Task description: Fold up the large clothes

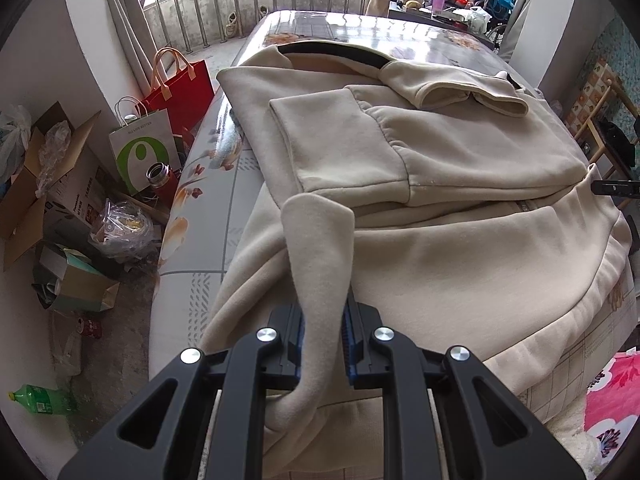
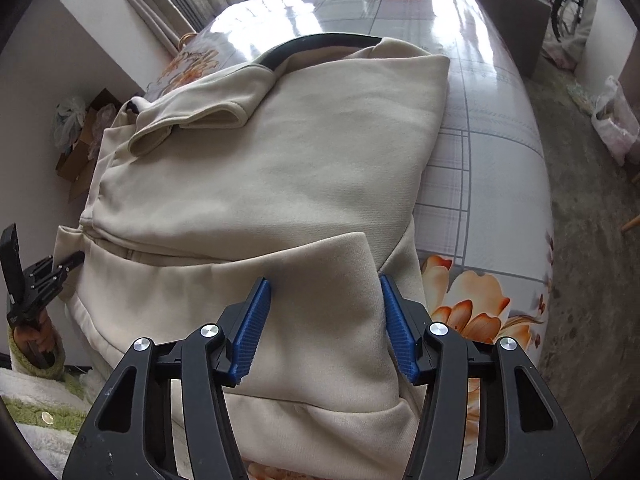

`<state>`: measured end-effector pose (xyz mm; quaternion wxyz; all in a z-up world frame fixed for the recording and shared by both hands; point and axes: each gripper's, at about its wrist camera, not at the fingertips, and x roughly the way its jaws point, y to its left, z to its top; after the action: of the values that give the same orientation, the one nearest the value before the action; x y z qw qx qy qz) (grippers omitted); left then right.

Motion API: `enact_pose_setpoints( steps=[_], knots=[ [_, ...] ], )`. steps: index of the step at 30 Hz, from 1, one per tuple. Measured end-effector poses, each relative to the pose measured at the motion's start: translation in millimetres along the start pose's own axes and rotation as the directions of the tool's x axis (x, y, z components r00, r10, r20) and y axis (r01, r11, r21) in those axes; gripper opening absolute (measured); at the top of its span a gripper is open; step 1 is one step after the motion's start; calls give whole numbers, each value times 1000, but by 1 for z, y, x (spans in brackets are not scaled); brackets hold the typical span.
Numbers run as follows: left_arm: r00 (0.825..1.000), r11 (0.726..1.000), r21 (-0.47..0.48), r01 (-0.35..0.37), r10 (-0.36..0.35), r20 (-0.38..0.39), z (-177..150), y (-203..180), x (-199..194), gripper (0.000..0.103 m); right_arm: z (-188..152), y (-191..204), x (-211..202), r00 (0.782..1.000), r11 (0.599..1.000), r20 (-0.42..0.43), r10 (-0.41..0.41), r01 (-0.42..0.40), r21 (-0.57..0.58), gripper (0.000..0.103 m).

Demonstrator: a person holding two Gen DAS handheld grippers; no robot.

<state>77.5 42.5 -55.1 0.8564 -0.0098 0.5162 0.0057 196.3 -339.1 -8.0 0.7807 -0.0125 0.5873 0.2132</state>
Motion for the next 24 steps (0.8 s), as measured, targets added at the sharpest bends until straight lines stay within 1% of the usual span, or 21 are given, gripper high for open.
enact_pose_setpoints(
  steps=[4, 9, 14, 16, 20, 22, 24],
  knots=[
    [1000, 1000, -2, 7, -7, -2, 0, 2, 0, 14, 1, 4, -3, 999, 999, -18, -27, 26, -43, 46],
    [1000, 1000, 1, 2, -2, -1, 0, 1, 0, 14, 5, 2, 4, 999, 998, -14, -51, 51, -32, 43],
    [1000, 1000, 1, 4, -4, -3, 0, 1, 1, 14, 1, 12, -6, 995, 991, 6, -103, 103, -82, 34],
    [1000, 1000, 3, 5, -5, -3, 1, 0, 1, 14, -1, 16, -13, 996, 990, 14, -93, 94, -101, 30],
    [1000, 1000, 4, 3, -3, -1, 0, 0, 1, 14, -4, 22, -15, 995, 985, 25, -95, 98, -145, 31],
    [1000, 1000, 6, 1, -1, -1, 0, 0, 1, 14, -4, 20, -10, 995, 986, 22, -92, 94, -140, 33],
    [1000, 1000, 8, -3, 3, -1, 1, -1, 1, 14, -2, 15, -4, 996, 988, 22, -84, 87, -126, 33]
  ],
)
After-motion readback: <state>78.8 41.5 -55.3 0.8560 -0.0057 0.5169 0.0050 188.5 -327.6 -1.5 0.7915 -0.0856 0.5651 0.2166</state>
